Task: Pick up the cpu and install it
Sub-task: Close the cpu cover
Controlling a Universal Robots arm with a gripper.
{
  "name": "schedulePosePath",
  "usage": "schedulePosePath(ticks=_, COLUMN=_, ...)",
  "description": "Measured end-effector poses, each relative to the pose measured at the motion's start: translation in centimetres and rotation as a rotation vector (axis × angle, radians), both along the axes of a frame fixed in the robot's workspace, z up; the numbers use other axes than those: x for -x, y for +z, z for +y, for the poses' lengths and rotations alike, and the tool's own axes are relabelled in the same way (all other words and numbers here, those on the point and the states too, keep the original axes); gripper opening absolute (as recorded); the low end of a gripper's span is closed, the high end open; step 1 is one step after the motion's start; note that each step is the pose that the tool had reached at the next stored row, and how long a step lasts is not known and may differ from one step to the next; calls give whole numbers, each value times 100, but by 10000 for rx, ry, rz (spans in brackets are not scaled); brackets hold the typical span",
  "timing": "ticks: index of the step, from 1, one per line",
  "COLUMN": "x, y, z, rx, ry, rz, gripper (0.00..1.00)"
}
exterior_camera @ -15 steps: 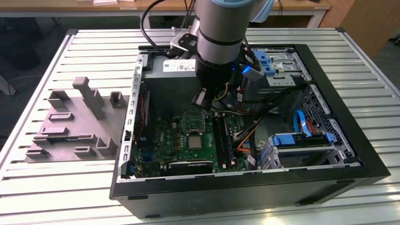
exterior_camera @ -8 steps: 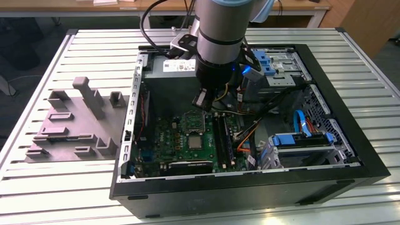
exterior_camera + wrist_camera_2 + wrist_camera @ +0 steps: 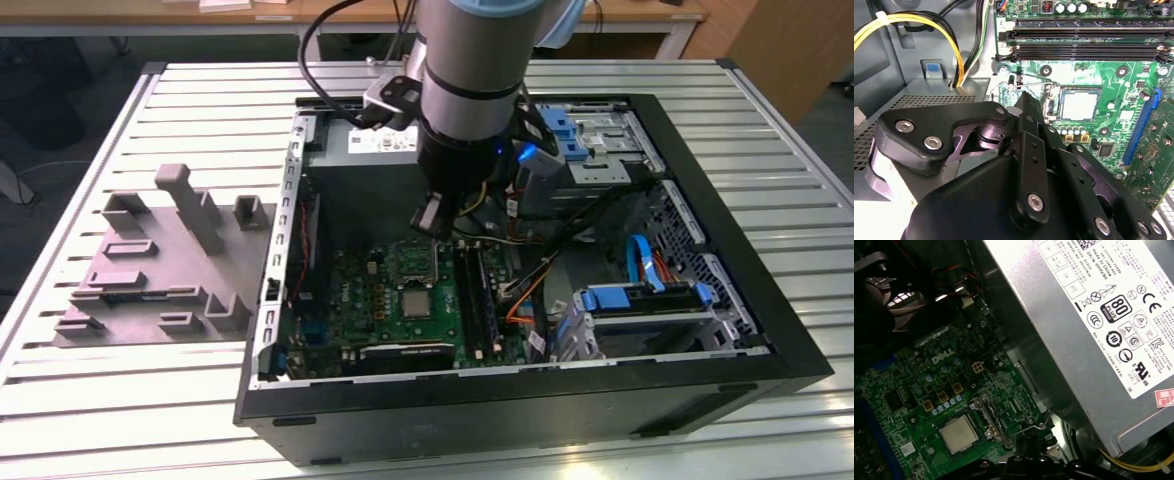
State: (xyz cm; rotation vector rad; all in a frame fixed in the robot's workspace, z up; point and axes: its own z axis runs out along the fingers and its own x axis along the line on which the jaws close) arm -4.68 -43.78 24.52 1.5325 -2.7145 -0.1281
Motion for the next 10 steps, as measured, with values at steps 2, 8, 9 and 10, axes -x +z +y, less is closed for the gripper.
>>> schedulePosePath(ticks=2, x=1, y=0, z=-13, rx=0, ry=0, rz=0, gripper=11)
schedulePosePath(ticks=8, x=4, y=-2, z=-73, rx=0, ry=2, rz=0, gripper=11)
schedulePosePath(ticks=9, x=4, y=-2, z=-82, rx=0, ry=2, rz=0, gripper=11)
schedulePosePath(ticks=10, x=4, y=-2, z=-90, rx=0, ry=2, rz=0, gripper=11)
